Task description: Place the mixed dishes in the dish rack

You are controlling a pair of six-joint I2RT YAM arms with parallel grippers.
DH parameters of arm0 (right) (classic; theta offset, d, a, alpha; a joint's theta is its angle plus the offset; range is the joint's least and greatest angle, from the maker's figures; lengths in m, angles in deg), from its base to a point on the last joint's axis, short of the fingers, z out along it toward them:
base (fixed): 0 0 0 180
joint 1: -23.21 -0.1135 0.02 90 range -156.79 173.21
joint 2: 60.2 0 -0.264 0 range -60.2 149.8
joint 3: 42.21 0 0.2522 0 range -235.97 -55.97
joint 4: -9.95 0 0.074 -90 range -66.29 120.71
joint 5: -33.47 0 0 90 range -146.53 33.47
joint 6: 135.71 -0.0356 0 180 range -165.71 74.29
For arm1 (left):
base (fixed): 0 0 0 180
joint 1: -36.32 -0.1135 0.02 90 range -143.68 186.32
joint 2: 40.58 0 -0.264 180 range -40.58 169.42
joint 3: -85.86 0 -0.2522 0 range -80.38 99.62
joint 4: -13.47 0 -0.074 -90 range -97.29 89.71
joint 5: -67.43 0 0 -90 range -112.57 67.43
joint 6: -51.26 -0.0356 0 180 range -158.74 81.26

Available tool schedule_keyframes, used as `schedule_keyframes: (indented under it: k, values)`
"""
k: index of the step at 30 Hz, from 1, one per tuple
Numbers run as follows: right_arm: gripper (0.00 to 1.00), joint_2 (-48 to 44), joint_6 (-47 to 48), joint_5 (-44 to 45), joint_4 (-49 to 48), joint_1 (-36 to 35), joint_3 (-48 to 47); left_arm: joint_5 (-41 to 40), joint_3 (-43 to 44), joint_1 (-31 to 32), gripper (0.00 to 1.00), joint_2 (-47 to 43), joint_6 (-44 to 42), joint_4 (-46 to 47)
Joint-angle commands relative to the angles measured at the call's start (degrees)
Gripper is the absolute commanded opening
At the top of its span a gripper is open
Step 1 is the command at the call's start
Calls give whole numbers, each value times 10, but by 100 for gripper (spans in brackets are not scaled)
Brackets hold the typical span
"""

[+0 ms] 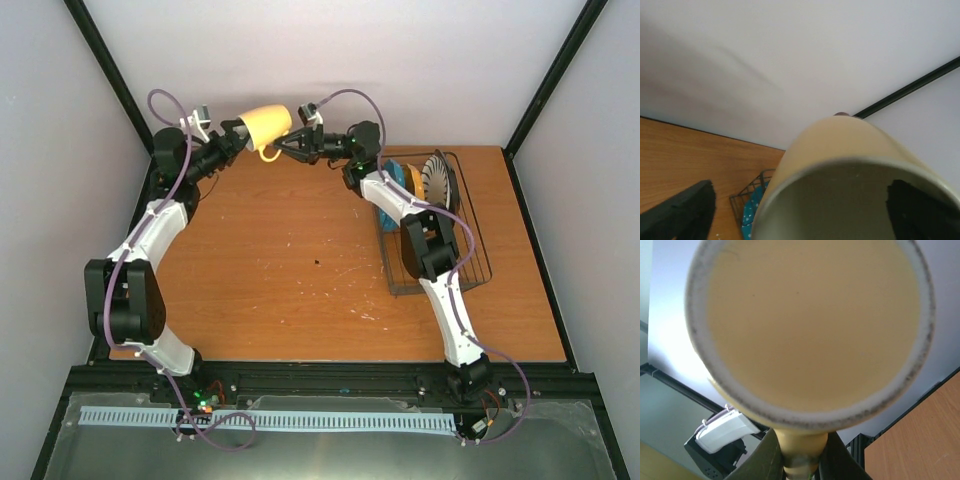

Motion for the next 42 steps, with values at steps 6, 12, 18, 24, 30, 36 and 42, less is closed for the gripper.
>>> schedule_keyframes:
  k: [6, 12, 18, 24, 30, 36, 42]
  values:
    - [3, -82, 116, 22, 128, 49, -2, -71, 109, 5, 100, -35, -205, -174]
    - [3, -176, 460, 84, 562, 99, -52, -173, 126, -1, 100, -47, -324, -261]
    - [3, -299, 792, 287, 993, 131, -16, -198, 89, -39, 100, -44, -387, -279]
    - [3, -487, 818, 481, 1002, 134, 198, -185, 49, -75, 100, -13, -414, -279]
    - [3, -613, 807, 630, 1020, 134, 325, -190, 45, -83, 100, 27, -435, -285]
    - [3, -703, 792, 745, 1009, 134, 440, -168, 37, -85, 100, 45, -420, -273]
    - [3, -733, 790, 755, 1004, 134, 512, -170, 5, -85, 100, 27, -419, -268]
